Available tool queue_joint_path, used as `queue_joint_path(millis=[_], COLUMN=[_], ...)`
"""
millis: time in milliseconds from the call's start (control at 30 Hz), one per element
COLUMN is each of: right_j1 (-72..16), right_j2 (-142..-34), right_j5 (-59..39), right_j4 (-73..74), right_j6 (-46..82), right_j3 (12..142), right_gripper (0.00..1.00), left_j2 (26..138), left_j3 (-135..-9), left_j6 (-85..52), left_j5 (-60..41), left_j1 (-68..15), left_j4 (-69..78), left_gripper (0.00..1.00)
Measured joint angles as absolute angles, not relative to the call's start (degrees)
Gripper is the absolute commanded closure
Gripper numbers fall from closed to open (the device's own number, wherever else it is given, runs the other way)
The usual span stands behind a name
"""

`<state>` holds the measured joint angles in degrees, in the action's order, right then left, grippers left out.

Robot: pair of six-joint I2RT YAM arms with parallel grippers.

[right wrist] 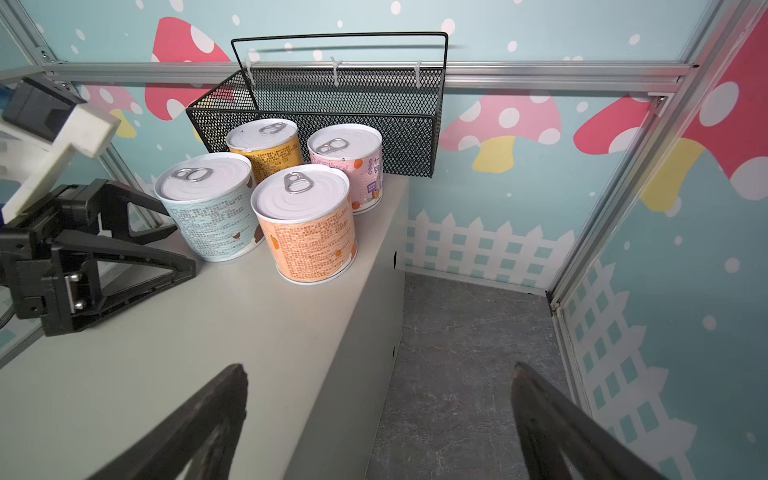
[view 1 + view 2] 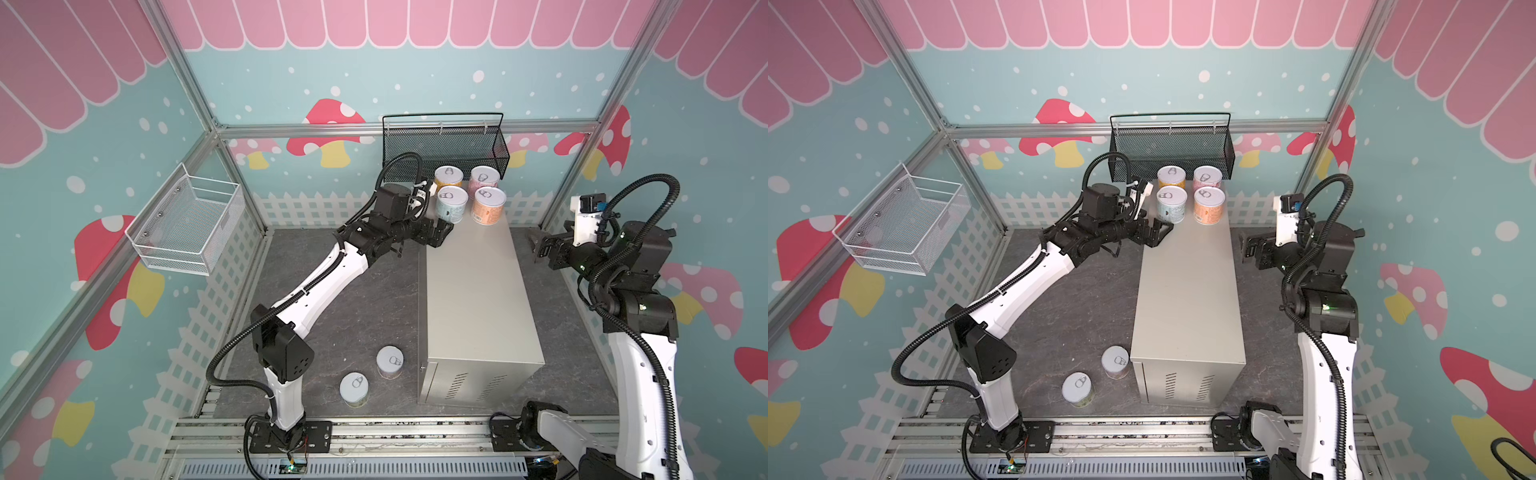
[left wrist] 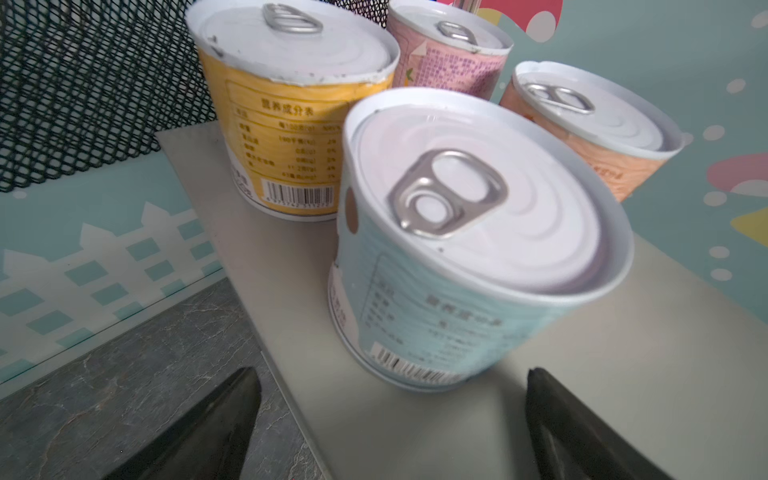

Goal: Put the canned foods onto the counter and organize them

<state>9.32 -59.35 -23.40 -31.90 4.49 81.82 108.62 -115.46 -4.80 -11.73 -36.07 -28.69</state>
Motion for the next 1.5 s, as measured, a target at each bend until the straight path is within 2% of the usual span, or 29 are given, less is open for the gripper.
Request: queue_joint_path(millis=[1500], right_j1=[9.32], right_j2=[-59.05], right_j5=[-24.91], right_j4=[-31.92], right_j6=[3.44], right_j3=[81.17], right_gripper=[0.01], left_j2=[109.56], left_j3=[-116.16], left_j6=[-5.72], left_j5=[-11.84], left_j1=[-35.4], left_j4=[-27.83], left_gripper=[0.01])
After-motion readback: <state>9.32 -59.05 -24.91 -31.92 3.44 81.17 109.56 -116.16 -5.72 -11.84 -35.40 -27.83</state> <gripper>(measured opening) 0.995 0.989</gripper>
